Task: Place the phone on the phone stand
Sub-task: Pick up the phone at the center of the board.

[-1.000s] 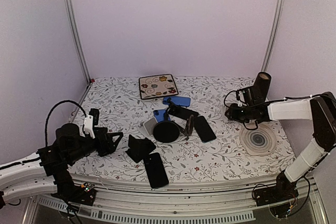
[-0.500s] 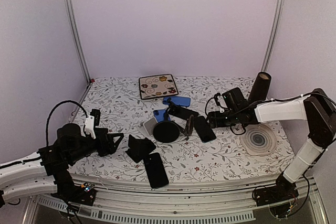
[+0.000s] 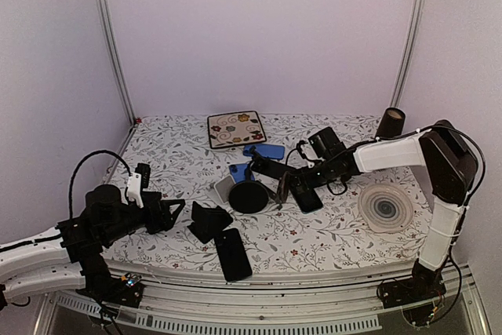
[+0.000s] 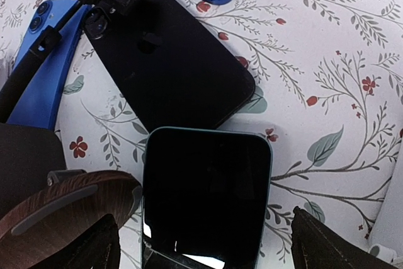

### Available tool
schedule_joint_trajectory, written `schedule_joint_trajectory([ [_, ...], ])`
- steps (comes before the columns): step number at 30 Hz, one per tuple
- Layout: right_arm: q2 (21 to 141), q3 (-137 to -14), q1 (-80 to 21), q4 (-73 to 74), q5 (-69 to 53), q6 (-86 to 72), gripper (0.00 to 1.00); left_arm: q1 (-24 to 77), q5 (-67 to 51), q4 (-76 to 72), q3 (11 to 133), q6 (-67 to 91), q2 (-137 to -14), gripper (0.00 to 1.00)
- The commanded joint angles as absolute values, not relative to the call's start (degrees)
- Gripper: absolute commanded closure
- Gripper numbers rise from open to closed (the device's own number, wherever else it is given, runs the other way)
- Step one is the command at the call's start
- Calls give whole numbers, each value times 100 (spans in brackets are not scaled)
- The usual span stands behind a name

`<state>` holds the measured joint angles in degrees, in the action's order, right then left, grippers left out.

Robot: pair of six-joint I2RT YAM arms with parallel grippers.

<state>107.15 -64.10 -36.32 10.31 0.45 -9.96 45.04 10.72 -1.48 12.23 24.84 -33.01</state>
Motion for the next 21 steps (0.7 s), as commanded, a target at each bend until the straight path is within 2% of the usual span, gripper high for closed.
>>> schedule_joint_trajectory([
  [1,11116,-6822,-3639,1353,-2,-709,6,4448,1029,-308,1197,2408,-3296,5],
  [21,11907,-7499,-3672,1753,281,-912,8,4443,1061,-308,1205,2417,-3309,4],
])
